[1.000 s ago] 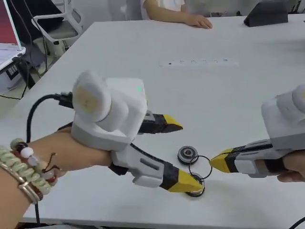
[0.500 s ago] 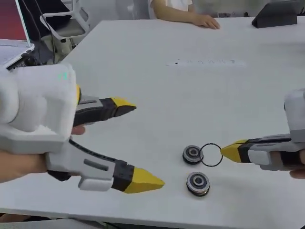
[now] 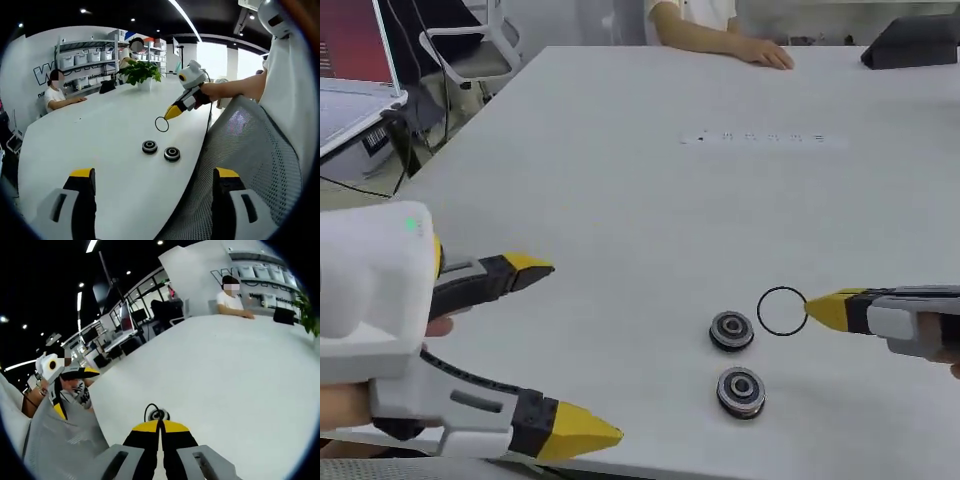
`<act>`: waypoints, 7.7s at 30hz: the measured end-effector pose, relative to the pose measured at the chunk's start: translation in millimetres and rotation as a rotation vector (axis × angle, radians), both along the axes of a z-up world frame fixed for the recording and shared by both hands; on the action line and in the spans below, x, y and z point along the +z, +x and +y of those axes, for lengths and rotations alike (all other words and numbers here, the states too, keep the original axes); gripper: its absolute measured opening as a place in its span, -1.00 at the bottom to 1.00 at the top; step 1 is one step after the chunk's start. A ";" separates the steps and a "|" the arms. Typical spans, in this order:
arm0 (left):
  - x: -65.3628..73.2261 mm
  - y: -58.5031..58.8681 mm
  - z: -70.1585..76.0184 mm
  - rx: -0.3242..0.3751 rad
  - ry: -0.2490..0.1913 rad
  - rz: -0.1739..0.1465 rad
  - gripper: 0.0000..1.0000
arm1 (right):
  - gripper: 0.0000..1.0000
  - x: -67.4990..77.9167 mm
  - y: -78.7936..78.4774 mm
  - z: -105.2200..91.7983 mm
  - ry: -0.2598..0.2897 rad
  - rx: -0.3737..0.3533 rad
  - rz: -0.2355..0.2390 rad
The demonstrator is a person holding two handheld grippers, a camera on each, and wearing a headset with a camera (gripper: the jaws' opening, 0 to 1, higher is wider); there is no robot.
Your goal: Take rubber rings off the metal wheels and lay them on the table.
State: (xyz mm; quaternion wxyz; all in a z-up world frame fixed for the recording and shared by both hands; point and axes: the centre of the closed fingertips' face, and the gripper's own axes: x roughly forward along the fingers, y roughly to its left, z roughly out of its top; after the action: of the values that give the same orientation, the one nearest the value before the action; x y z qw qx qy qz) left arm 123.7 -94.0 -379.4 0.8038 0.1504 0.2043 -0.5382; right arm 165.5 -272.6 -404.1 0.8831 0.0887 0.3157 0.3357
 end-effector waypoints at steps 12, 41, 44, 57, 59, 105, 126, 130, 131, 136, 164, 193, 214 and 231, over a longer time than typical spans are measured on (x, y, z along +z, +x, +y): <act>-21.0 -9.3 -1.8 -0.004 0.015 0.068 0.98 | -1.00 18.1 1.4 3.6 0.075 -0.029 -0.024; -14.4 -8.7 -2.4 0.014 -0.034 0.077 0.91 | -1.00 45.8 -8.3 91.3 0.077 0.169 -0.038; -14.2 -8.2 -2.5 0.015 -0.038 0.077 0.91 | -1.00 44.8 -7.2 98.3 0.064 0.190 -0.033; -16.1 -8.9 -2.4 0.015 -0.032 0.086 0.89 | -1.00 19.6 -9.2 132.9 0.000 0.286 -0.016; -16.5 -8.9 -2.2 0.017 -0.032 0.089 0.89 | -1.00 6.7 -12.8 133.1 0.003 0.292 0.008; -27.9 -13.0 0.6 0.000 0.041 0.103 0.82 | -0.93 -56.3 -18.7 102.2 -0.255 0.340 0.077; -25.9 -17.1 -2.6 -0.025 0.038 0.101 0.81 | -0.83 -6.5 -11.4 60.7 -0.234 0.256 -0.017; -27.8 -19.5 -3.6 -0.045 0.052 0.100 0.80 | -0.79 -20.9 -16.3 46.9 -0.277 0.255 -0.008; -28.3 -19.9 -3.6 -0.049 0.057 0.100 0.80 | -0.80 -23.5 -17.0 44.9 -0.277 0.253 -0.002; -29.0 -22.1 -5.8 -0.081 0.075 0.093 0.83 | -0.70 -34.6 -28.3 46.3 -0.239 0.305 0.059; 20.2 6.8 -87.6 -0.316 0.078 -0.106 0.52 | -0.61 -65.7 -47.5 43.3 -0.313 0.477 0.085; -51.4 9.1 -130.1 -0.298 0.071 -0.031 -0.21 | -0.60 -75.2 -50.4 52.0 -0.348 0.532 0.044; -80.9 0.3 -129.2 -0.314 0.112 0.019 -0.62 | -0.63 -77.9 -52.3 50.3 -0.358 0.542 0.042; -81.8 0.1 -129.2 -0.325 0.131 -0.016 -0.59 | -0.63 -79.0 -50.1 48.4 -0.370 0.544 0.034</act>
State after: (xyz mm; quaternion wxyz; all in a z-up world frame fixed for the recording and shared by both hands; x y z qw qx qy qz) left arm 123.8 -223.3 -461.2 0.6962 0.2377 0.2056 -0.6453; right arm 115.4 -224.3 -483.2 0.7567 -0.1555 0.3981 0.4948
